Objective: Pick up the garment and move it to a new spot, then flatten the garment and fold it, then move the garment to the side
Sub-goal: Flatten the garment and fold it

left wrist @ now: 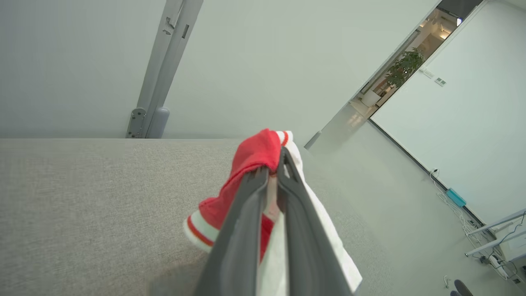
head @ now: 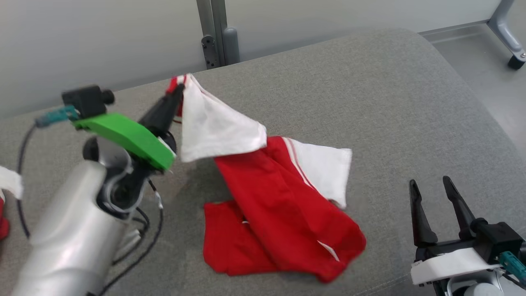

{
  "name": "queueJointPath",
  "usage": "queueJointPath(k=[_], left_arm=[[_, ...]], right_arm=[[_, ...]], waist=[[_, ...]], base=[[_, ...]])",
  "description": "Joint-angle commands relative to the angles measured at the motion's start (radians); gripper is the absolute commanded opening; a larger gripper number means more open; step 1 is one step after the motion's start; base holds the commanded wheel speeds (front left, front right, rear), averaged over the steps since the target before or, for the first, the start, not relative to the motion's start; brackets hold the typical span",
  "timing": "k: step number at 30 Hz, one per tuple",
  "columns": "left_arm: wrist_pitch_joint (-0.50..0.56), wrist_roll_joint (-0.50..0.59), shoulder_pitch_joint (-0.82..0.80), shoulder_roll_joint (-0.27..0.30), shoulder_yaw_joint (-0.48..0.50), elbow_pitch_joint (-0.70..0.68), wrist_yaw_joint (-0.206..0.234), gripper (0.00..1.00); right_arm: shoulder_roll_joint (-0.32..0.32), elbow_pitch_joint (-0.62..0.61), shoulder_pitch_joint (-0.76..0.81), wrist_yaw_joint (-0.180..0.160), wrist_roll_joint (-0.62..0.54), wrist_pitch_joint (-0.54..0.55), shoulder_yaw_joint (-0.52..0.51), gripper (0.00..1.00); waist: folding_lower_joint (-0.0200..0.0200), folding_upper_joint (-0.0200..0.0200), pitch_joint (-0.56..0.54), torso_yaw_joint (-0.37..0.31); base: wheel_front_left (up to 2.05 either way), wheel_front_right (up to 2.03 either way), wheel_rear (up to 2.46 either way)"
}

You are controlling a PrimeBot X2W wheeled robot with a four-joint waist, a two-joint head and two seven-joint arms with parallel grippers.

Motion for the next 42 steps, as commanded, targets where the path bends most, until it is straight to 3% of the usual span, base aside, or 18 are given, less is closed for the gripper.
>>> queueJointPath(k=[1,7,12,23,28,35,36,37,38,42], left_arm=[[0.038,-0.016,-0.047,0.032,0.013,-0.019,-0.004,0.0],[0.188,-0.054,-0.214,0.147,0.055,-0.057,0.001,0.0],[0.238,-0.043,-0.324,0.156,0.051,-0.03,0.0,0.0],[0.199,0.0,-0.353,-0.001,-0.115,0.044,-0.005,0.0],[0.085,0.053,-0.321,-0.07,-0.208,0.122,-0.004,0.0],[-0.166,0.187,-0.317,-0.152,-0.329,0.312,-0.004,0.0],[-0.207,0.205,-0.324,-0.162,-0.336,0.347,-0.004,0.26],[-0.244,0.221,-0.326,-0.175,-0.342,0.379,-0.003,0.39],[-0.271,0.222,-0.326,-0.19,-0.343,0.405,-0.003,1.0],[-0.314,0.237,-0.306,-0.222,-0.383,0.462,-0.004,1.0]], right_arm=[[0.001,0.004,-0.015,0.0,0.008,-0.003,0.005,1.0],[0.009,0.014,-0.038,0.0,0.012,-0.003,0.024,1.0],[0.016,0.022,-0.044,0.0,0.018,-0.003,0.035,1.0],[0.025,0.029,-0.085,0.0,0.025,-0.003,0.073,1.0],[0.027,0.036,-0.089,0.0,0.032,-0.003,0.089,1.0],[0.028,0.044,-0.077,0.0,0.069,-0.003,0.139,1.0],[0.028,0.045,-0.074,0.0,0.071,-0.003,0.143,1.0],[0.028,0.046,-0.073,0.0,0.072,-0.003,0.148,1.0],[0.028,0.047,-0.073,0.0,0.073,-0.003,0.15,1.0],[0.027,0.046,-0.063,0.0,0.073,-0.003,0.138,1.0]], waist=[[0.0,0.0,0.003,-0.001],[0.0,0.0,0.006,-0.022],[0.0,0.0,0.011,-0.048],[0.0,0.0,0.054,-0.155],[0.0,0.0,0.091,-0.207],[0.0,0.0,0.128,-0.258],[0.0,0.0,0.131,-0.26],[0.0,0.0,0.133,-0.261],[0.0,0.0,0.135,-0.261],[0.0,0.0,0.13,-0.241]], base=[[0.0,0.0,0.0],[0.0,0.0,0.0],[0.0,0.0,0.0],[0.0,0.0,0.0],[0.0,0.0,0.0],[0.0,0.0,0.0],[0.0,0.0,0.0],[0.0,0.0,0.0],[0.0,0.0,0.0],[0.0,0.0,0.0]])
